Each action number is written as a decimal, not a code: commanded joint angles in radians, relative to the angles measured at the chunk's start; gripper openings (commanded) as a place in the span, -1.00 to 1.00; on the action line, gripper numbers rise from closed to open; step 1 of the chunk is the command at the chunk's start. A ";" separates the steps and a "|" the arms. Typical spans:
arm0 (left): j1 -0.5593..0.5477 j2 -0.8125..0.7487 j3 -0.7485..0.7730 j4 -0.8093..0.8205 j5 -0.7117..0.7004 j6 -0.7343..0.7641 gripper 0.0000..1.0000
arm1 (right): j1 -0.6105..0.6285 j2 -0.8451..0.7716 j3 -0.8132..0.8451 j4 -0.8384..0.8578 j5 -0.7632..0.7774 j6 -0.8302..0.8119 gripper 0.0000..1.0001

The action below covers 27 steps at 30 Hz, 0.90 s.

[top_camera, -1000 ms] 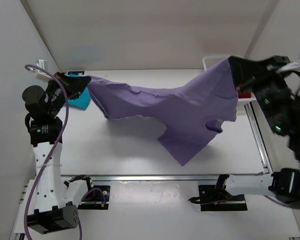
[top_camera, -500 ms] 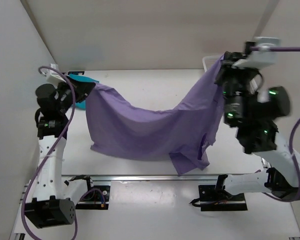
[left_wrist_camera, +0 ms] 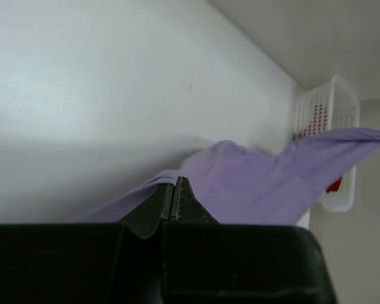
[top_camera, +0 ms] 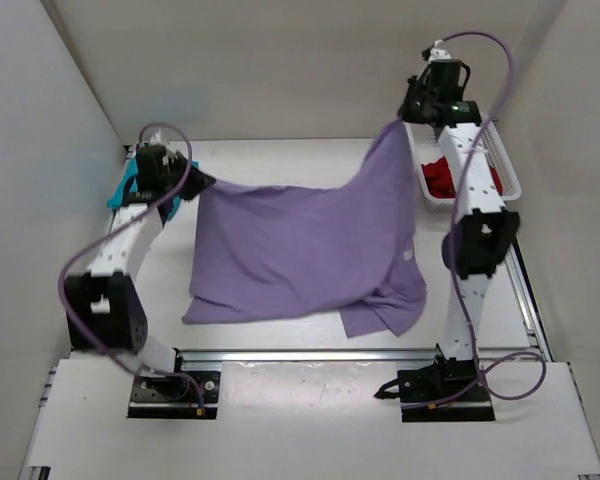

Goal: Fold and stack the t-shirts
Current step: Flatten out the tshirt

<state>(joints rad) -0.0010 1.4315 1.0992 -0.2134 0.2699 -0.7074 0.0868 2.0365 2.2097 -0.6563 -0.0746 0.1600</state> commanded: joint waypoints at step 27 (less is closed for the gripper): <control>0.162 -0.207 -0.223 0.414 -0.136 -0.017 -1.00 | -0.035 -0.763 -1.108 0.603 -0.060 0.154 -1.00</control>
<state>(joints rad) 0.1680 1.3609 1.1305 0.0929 0.1970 -0.7418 0.0338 1.3758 1.3670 -0.0803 -0.1566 0.2584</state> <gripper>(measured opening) 0.028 0.006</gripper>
